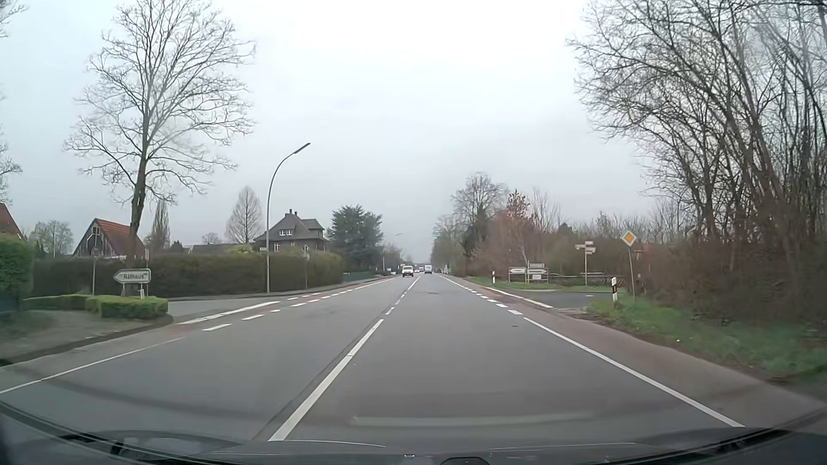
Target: Follow the waypoints while adhering to traffic rules and regulations
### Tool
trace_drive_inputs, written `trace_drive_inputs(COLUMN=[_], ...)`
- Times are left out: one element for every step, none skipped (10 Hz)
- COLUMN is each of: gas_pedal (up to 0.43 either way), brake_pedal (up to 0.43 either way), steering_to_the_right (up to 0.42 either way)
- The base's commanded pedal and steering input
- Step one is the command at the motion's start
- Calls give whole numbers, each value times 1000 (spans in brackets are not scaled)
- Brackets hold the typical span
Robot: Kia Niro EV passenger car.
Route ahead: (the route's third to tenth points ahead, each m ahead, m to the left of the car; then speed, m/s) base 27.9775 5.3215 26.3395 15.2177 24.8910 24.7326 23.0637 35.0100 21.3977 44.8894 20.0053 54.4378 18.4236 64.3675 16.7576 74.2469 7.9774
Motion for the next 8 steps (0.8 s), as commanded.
trace_drive_inputs(gas_pedal=[0,0,0,0,0,0,0,0], brake_pedal=[0,0,0,0,0,24,55,73], steering_to_the_right=[-4,-4,-4,-4,-3,-4,-4,-3])
